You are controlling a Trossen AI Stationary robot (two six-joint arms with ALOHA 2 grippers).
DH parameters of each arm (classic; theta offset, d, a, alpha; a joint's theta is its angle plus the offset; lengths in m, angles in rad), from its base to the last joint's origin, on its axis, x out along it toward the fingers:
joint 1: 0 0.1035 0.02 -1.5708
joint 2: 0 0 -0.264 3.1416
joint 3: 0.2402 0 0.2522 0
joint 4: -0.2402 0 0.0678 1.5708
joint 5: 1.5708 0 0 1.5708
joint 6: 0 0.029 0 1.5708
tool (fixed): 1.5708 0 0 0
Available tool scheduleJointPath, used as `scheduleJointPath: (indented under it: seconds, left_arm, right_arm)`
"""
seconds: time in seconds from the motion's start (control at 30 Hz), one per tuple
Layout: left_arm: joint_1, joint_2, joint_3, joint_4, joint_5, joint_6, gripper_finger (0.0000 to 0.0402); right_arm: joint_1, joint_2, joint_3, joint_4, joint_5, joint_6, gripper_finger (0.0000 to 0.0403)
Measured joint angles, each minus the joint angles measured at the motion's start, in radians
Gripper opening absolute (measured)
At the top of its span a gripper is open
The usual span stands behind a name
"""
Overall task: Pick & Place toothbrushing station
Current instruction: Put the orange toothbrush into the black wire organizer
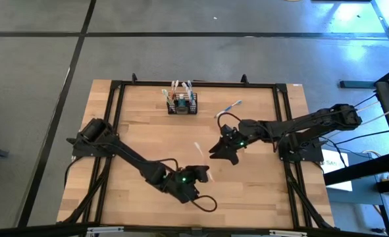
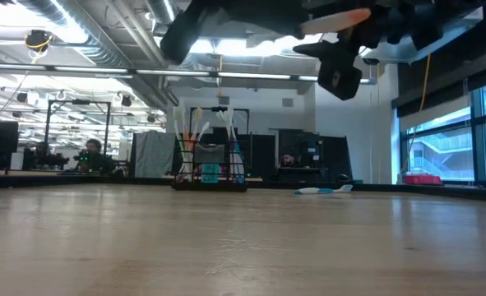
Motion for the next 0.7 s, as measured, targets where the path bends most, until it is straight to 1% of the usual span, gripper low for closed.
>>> scheduleJointPath:
  seconds: [0.13, 0.33, 0.5, 0.57, 0.7]
  left_arm:
    - [-0.001, 0.004, 0.0, 0.058, -0.03, 0.064, 0.0018]
    - [0.0, 0.005, 0.0, 0.104, 0.006, 0.082, 0.0018]
    - [-0.001, 0.005, 0.0, 0.11, 0.026, 0.106, 0.0018]
    - [0.0, 0.005, 0.0, 0.111, 0.025, 0.106, 0.0018]
    - [0.0, 0.005, 0.0, 0.111, 0.016, 0.105, 0.0018]
  right_arm:
    - [0.0, 0.002, 0.0, 0.001, 0.027, 0.007, 0.0197]
    - [0.002, 0.014, 0.0, 0.025, 0.057, 0.002, 0.0197]
    - [0.008, 0.075, 0.0, 0.134, 0.057, 0.018, 0.0197]
    - [0.008, 0.094, 0.0, 0.17, 0.046, 0.016, 0.0197]
    - [0.008, 0.115, 0.0, 0.21, -0.012, 0.016, 0.0197]
